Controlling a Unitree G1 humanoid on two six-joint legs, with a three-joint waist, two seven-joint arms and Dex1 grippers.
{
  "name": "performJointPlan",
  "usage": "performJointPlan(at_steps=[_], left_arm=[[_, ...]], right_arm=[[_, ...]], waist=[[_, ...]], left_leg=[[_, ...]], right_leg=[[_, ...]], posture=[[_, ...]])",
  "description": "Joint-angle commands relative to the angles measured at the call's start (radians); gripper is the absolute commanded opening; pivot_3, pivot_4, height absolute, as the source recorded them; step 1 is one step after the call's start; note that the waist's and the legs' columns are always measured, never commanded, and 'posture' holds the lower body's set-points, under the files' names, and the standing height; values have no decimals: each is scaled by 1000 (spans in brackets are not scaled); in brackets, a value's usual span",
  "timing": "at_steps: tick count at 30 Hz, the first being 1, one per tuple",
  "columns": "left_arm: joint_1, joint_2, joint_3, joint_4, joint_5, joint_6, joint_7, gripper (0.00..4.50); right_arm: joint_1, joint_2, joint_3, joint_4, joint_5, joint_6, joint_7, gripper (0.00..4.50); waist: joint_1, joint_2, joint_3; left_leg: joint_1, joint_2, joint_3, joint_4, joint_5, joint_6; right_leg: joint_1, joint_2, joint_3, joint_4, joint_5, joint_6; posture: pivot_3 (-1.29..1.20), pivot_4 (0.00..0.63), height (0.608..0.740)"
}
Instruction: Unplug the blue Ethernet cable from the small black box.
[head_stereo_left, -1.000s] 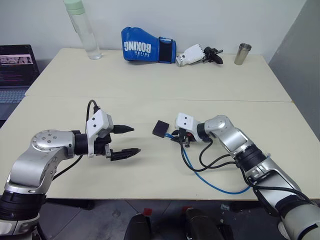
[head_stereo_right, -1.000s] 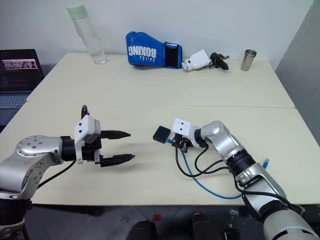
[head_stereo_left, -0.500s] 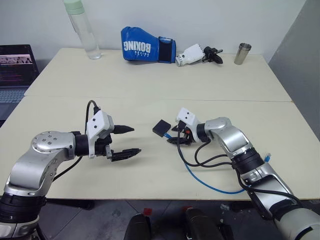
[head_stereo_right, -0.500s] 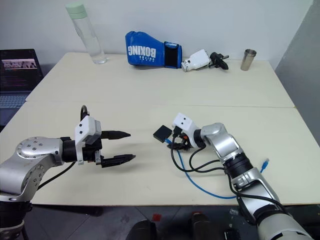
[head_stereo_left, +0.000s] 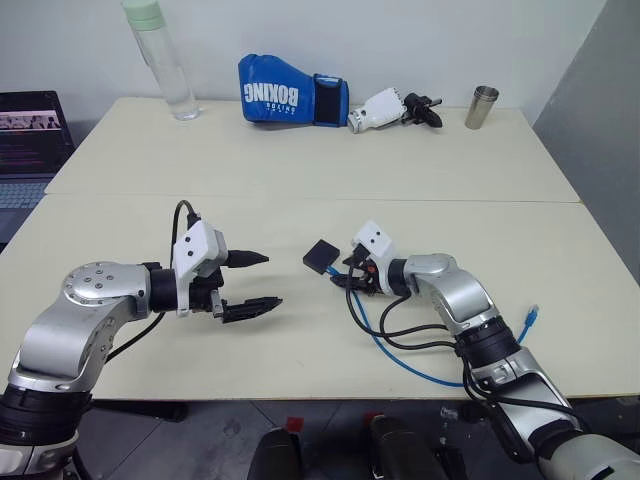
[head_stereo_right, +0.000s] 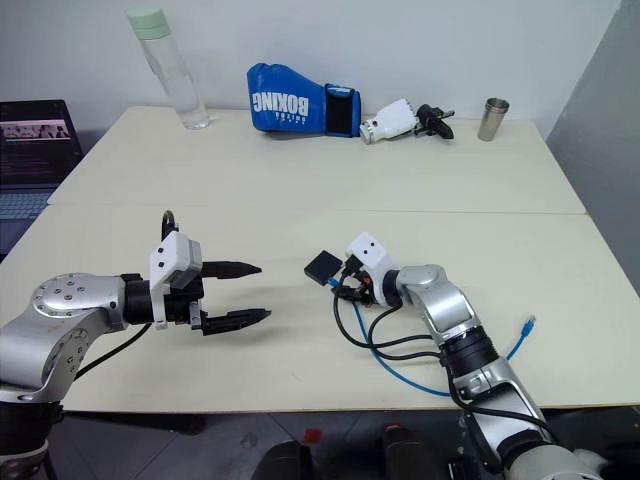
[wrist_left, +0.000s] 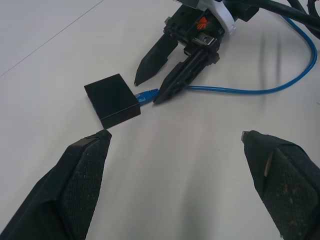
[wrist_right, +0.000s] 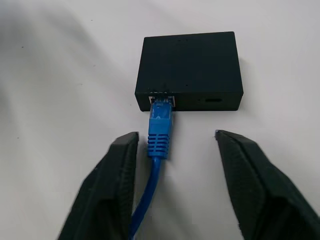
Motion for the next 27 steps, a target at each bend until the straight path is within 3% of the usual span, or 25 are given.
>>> performJointPlan(at_steps=[1, 7, 12, 17, 22, 27], left_arm=[[-7, 9, 24, -5, -3, -18, -3, 4500], [-5, 0, 38, -1, -22, 10, 12, 4500], [-15, -24, 81, 40, -67, 64, 50, 4500], [-31, -45, 141, 57, -198, 218, 79, 4500], [-65, -73, 189, 52, -351, 376, 116, 4500], [-99, -116, 214, 58, -418, 429, 182, 4500]], right_arm=[[22, 2, 26, -42, 19, 10, 30, 1422], [30, -32, 78, -98, -30, -93, 31, 96], [2, -144, 133, -191, -118, -304, 82, 72], [-69, -243, 163, -221, -219, -607, 117, 56], [-120, -256, 168, -201, -259, -786, 133, 54], [-120, -242, 168, -217, -273, -830, 148, 54]], waist=[[0, 0, 0], [0, 0, 0], [1, 0, 0], [0, 0, 0], [1, 0, 0], [2, 0, 0]], left_leg=[[0, 0, 0, 0, 0, 0], [0, 0, 0, 0, 0, 0], [0, 0, 0, 0, 0, 0], [0, 0, 0, 0, 0, 0], [0, 0, -1, 0, 0, 0], [0, 0, -1, 1, 0, 0]], right_leg=[[0, 0, 0, 0, 0, 0], [0, 0, 0, 0, 0, 0], [0, 0, -1, 0, 0, 0], [0, 0, -1, 0, 0, 0], [0, 0, -1, 0, 0, 0], [0, -1, -1, 0, 0, 0]], posture=[[0, 150, 740], [0, 150, 740], [0, 150, 740], [0, 150, 740], [0, 150, 740], [0, 150, 740]])
